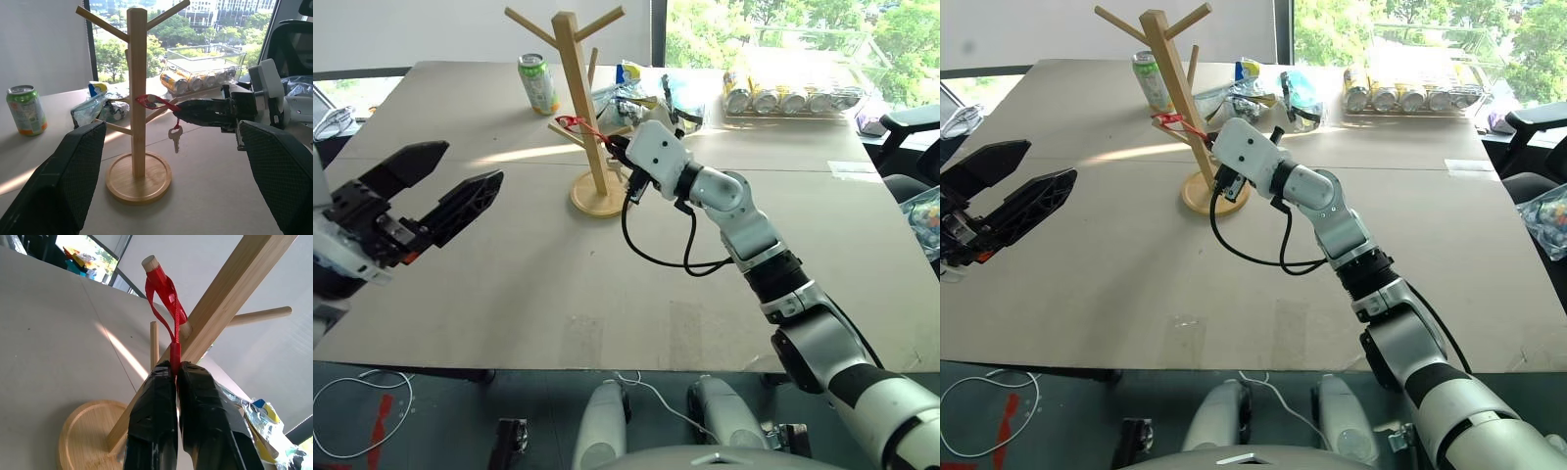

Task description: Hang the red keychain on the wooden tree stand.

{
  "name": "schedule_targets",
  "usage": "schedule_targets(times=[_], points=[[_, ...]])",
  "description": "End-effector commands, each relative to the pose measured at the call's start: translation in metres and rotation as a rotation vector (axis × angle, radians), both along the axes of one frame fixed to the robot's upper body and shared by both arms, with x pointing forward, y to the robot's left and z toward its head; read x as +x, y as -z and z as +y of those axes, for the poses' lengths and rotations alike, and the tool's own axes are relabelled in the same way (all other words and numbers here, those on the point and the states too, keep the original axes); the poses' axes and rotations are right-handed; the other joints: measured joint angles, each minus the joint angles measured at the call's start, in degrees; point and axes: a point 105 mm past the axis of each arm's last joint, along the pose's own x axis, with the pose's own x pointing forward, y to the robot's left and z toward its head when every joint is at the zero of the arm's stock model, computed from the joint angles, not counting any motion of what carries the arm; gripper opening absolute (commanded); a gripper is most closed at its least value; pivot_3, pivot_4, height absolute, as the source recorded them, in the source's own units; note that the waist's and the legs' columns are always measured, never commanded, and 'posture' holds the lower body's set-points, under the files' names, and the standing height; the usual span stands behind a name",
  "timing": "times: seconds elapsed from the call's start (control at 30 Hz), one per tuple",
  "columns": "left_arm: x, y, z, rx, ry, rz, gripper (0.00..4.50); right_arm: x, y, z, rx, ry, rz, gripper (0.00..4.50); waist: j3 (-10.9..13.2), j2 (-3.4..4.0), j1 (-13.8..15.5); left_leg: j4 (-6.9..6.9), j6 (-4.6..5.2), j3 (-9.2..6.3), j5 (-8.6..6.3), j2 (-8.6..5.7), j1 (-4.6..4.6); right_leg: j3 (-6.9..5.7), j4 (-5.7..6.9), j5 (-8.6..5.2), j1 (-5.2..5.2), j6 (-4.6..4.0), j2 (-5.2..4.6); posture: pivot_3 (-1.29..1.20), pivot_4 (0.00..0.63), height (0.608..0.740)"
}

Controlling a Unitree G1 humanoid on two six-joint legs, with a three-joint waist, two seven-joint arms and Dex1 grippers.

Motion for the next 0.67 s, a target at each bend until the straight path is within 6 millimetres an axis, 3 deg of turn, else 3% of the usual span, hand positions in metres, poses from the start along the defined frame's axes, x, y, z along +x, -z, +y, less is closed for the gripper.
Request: schedule_targets(times=[0.03, 0.1, 0.13, 0.33, 0.37, 0.57, 0.67], points=[[-0.002, -0.009, 0.000, 0.021, -0.011, -0.046, 4.50, 0.000, -0.019, 0.000, 0.031, 0.004, -0.045, 0.36, 0.00, 0.00, -0.01, 0.00, 0.00, 0.00, 0.00, 0.00, 0.00, 0.00, 0.00, 0.00, 0.00, 0.00, 0.00, 0.00, 0.150, 0.732], [-0.002, -0.009, 0.001, 0.021, -0.013, -0.047, 4.50, 0.000, -0.020, -0.001, 0.034, 0.001, -0.039, 1.02, 0.00, 0.00, 0.00, 0.00, 0.00, 0.00, 0.00, 0.00, 0.00, 0.00, 0.00, 0.00, 0.00, 0.00, 0.00, 0.00, 0.150, 0.732], [-0.002, -0.009, 0.001, 0.023, -0.013, -0.047, 4.50, 0.000, -0.020, -0.002, 0.036, -0.004, -0.036, 1.59, 0.00, 0.00, 0.00, 0.00, 0.00, 0.00, 0.00, 0.00, 0.00, 0.00, 0.00, 0.00, 0.00, 0.00, 0.00, 0.00, 0.150, 0.732], [0.003, -0.007, 0.006, 0.036, -0.046, -0.023, 4.50, -0.008, -0.017, -0.009, 0.035, -0.051, -0.018, 3.92, 0.00, 0.00, 0.02, 0.00, 0.00, 0.00, 0.00, 0.00, 0.00, 0.00, 0.00, 0.00, 0.00, 0.00, 0.00, 0.00, 0.150, 0.732], [0.005, -0.004, 0.009, 0.046, -0.070, -0.004, 4.50, -0.010, -0.015, -0.011, 0.033, -0.063, -0.010, 4.47, 0.00, 0.00, 0.03, 0.00, 0.00, 0.00, 0.00, 0.00, -0.01, -0.01, 0.00, 0.00, 0.00, 0.00, 0.00, 0.00, 0.150, 0.732], [0.012, 0.006, 0.024, 0.144, -0.125, 0.094, 4.50, -0.031, -0.005, -0.042, -0.021, -0.225, 0.191, 4.47, 0.05, 0.01, 0.19, -0.02, 0.00, 0.00, 0.00, -0.01, -0.01, 0.00, -0.01, 0.00, 0.00, 0.01, -0.01, 0.00, 0.150, 0.732], [0.013, 0.007, 0.032, 0.190, -0.107, 0.136, 4.50, -0.044, -0.016, -0.059, -0.042, -0.300, 0.277, 4.47, 0.10, 0.08, 0.36, -0.02, 0.00, 0.03, 0.00, -0.01, 0.00, -0.01, -0.01, 0.00, 0.00, 0.01, -0.03, 0.00, 0.150, 0.732]])
